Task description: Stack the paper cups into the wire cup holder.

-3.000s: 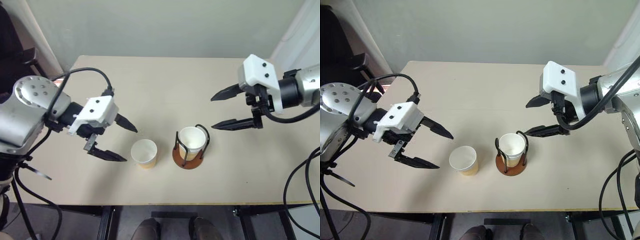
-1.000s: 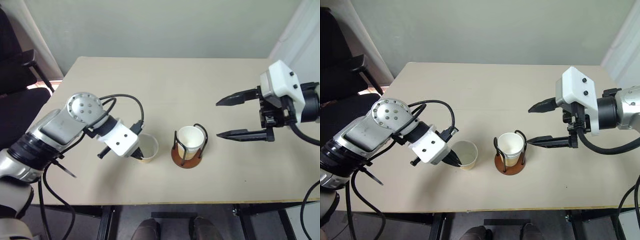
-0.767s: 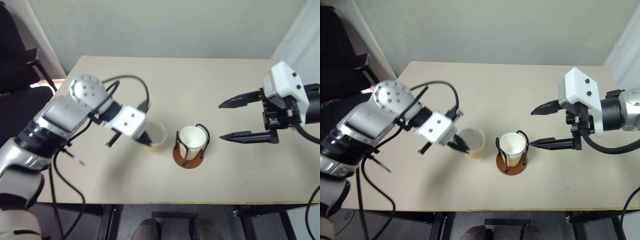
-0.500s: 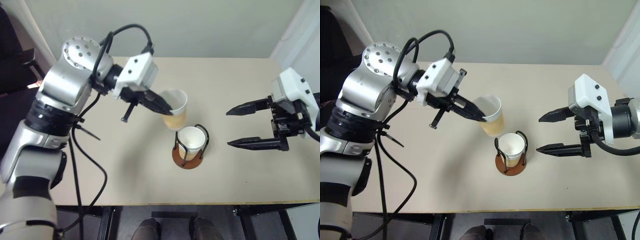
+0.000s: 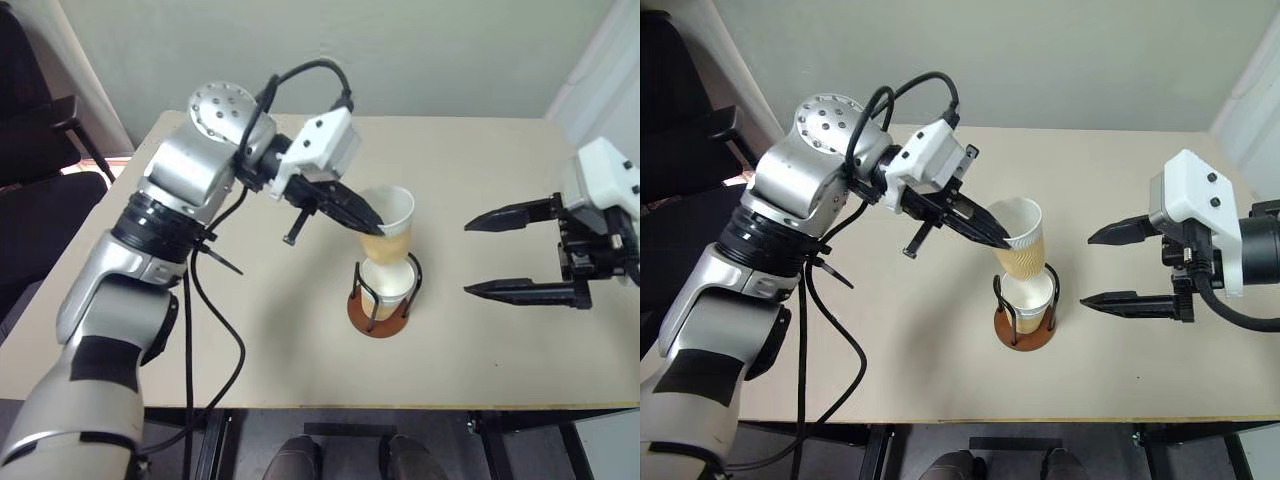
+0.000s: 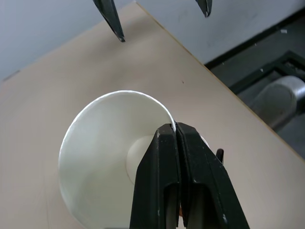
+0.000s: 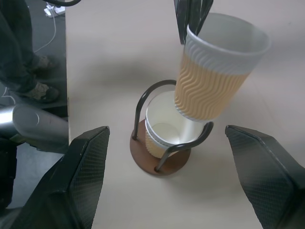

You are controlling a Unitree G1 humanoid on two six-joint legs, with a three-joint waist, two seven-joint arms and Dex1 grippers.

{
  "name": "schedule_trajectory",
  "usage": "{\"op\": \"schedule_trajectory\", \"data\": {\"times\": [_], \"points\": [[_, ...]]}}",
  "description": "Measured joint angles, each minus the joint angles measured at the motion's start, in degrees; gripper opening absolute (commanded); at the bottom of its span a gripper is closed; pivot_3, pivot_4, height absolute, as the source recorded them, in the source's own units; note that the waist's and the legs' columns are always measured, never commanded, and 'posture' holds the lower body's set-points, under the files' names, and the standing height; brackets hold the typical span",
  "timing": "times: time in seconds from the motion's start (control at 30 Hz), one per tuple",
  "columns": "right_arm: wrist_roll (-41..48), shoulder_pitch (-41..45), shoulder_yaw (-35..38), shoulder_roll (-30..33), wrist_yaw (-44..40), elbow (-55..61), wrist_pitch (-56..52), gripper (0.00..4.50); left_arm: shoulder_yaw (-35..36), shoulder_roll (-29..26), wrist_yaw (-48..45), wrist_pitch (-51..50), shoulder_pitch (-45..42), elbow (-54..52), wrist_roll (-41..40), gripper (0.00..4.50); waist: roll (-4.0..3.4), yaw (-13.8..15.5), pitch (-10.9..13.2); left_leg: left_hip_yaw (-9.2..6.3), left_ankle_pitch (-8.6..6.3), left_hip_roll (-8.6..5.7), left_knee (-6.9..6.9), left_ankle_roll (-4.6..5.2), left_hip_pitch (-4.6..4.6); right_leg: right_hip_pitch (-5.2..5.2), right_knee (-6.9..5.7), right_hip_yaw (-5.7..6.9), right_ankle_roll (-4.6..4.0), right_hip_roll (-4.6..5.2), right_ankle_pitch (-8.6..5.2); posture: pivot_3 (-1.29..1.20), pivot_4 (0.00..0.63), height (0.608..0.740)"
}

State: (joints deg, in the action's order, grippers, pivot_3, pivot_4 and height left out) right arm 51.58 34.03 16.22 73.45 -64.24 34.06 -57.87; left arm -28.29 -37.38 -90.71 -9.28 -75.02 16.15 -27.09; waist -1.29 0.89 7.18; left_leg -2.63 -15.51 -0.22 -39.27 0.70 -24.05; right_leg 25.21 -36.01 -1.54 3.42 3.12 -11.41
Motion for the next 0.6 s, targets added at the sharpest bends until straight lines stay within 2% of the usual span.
{"op": "schedule_trajectory", "data": {"times": [0.43,0.53,0.6], "points": [[1.87,-1.86,1.55,1.04,2.90,0.95,-0.02,4.04,-8.10,-1.44,0.00,2.75,0.57,-1.29,0.12,0.02,0.00,0.13,0.00,0.05,0.00,0.00,-0.11,0.03,0.00,-0.03,0.00,-0.03,0.07,-0.01,0.04,0.00,0.150,0.740],[2.11,-1.97,1.54,1.14,2.99,0.92,0.09,4.04,-8.39,0.17,0.00,4.38,1.59,-0.74,3.92,0.59,0.00,0.20,0.00,0.05,-0.01,0.00,-0.21,0.06,-0.01,-0.08,-0.01,-0.02,0.11,-0.01,0.06,0.00,0.150,0.740],[2.14,-2.01,1.54,1.35,2.99,0.90,0.34,4.04,-8.17,1.40,-0.01,4.62,1.70,-0.22,5.01,1.24,0.00,0.25,0.00,0.06,-0.04,0.00,-0.29,0.11,-0.02,-0.10,-0.01,-0.02,0.14,-0.01,0.08,0.00,0.150,0.740]]}}
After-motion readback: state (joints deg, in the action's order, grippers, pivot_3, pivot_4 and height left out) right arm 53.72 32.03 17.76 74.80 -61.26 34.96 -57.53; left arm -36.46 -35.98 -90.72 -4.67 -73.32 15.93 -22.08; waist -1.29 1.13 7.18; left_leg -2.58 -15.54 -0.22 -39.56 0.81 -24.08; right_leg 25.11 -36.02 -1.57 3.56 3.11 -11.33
